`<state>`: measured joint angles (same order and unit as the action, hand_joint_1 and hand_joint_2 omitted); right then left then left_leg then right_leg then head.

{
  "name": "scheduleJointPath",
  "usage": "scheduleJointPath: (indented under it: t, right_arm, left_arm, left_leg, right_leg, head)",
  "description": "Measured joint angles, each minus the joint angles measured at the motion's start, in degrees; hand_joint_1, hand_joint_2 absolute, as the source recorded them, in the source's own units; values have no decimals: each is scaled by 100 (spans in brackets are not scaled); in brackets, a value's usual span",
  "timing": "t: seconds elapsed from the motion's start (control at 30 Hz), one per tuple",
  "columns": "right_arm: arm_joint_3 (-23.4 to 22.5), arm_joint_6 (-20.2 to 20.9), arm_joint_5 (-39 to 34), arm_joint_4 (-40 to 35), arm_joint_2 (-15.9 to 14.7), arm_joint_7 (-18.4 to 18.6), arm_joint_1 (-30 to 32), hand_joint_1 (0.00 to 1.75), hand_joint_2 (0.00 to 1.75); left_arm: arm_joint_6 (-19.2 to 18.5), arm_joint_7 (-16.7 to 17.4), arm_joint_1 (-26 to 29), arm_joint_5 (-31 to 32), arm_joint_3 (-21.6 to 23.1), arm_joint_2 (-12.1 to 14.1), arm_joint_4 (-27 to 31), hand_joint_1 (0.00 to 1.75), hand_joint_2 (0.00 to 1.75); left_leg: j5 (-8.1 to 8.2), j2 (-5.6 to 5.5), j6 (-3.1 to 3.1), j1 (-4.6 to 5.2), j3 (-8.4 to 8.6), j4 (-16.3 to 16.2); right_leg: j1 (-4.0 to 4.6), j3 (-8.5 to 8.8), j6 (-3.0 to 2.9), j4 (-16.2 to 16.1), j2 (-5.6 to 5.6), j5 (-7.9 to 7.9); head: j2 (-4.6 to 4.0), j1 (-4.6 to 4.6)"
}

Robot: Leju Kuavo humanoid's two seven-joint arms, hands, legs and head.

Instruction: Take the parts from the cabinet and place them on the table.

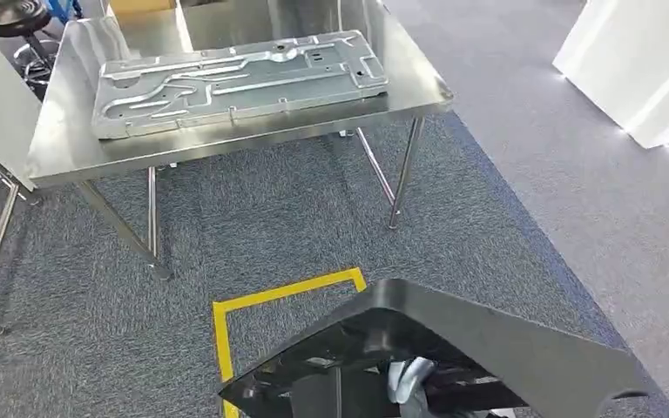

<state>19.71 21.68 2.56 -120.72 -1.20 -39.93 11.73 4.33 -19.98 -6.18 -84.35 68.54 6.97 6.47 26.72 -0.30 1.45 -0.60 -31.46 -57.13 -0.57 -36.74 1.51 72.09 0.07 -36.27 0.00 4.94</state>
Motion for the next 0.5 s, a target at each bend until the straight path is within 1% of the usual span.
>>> scheduleJointPath:
  t: [0.03,0.07,0.1,0.13,0.17,0.2,0.23,0.27,0.33,0.37,0.4,0.43,0.47,0.5]
  right_arm:
    - [-2,0,2,0,0,0,9,175,175]
    - [-2,-4,22,4,0,0,17,175,175]
    - [-2,-13,44,4,0,0,21,175,175]
    - [-2,-20,55,4,0,0,21,175,175]
    - [-2,-31,66,4,0,2,20,175,175]
    - [-2,-46,68,7,0,2,16,175,175]
    - [-4,-70,72,13,0,2,18,175,175]
    - [-6,-103,74,15,0,4,13,175,175]
    - [-13,-116,79,20,0,4,-31,175,175]
    - [-13,-116,79,20,2,2,-53,175,175]
    - [-11,-118,83,20,2,2,-71,175,175]
    - [-11,-122,87,20,2,2,-91,175,175]
    - [-11,-125,107,24,2,2,-113,175,175]
    - [-11,-125,125,28,2,2,-126,175,175]
  left_arm:
    - [0,0,4,0,0,0,0,0,175]
    - [-2,2,10,0,0,0,0,0,175]
    - [-2,0,17,0,0,0,0,0,175]
    - [-2,0,21,0,0,0,0,0,175]
    - [-2,0,14,0,0,-7,0,0,175]
    - [-7,0,7,0,0,-11,0,0,175]
    - [-15,-2,-27,0,0,-11,0,0,175]
    - [-17,-11,-36,0,2,-11,0,0,175]
    - [-20,-11,-21,0,2,-11,0,0,175]
    - [-24,-11,-16,0,4,-2,0,0,175]
    - [-37,-13,-19,0,4,-7,0,0,175]
    - [-39,-13,-41,0,4,-7,0,0,175]
    - [-39,-15,-51,0,4,-7,0,0,175]
    - [-39,-15,-49,0,4,-4,0,0,175]
  left_leg:
    - [33,-4,-3,0,26,-2]
    - [65,-12,-10,0,68,-2]
    - [108,-72,-30,-3,127,-2]
    - [153,-113,-59,-7,201,-4]
    - [196,-139,-79,-8,270,-5]
    - [242,-168,-100,-13,271,-5]
    - [283,-211,-149,17,264,-45]
    - [282,-243,-173,4,260,-14]
    - [301,-321,-249,-32,278,23]
    - [332,-325,-284,-36,309,11]
    - [361,-186,-302,-43,288,-118]
    - [499,-95,-320,-35,107,-442]
    - [689,-64,-340,-41,-176,-921]
    - [844,-56,-353,-42,-485,-1413]
  right_leg:
    - [-7,-242,15,315,0,-39]
    - [-17,-334,26,339,-1,85]
    - [-32,-281,31,70,0,368]
    - [-45,-107,30,-399,10,712]
    - [-63,100,25,-921,76,1035]
    - [-86,223,18,-1247,282,1117]
    - [-82,274,14,-1352,374,1027]
    - [-61,275,-11,-1315,326,1013]
    - [-26,290,-100,-1319,259,964]
    - [-67,344,-155,-1377,211,967]
    - [-65,403,-194,-1409,152,948]
    - [-60,449,-240,-1416,83,913]
    - [-46,480,-259,-1415,20,876]
    - [-30,517,-273,-1415,-40,835]
  head:
    - [0,2]
    - [0,2]
    - [0,2]
    - [0,2]
    - [0,2]
    - [0,0]
    - [0,2]
    - [0,2]
    - [0,2]
    - [0,2]
    - [0,2]
    - [0,2]
    - [0,2]
    - [0,2]
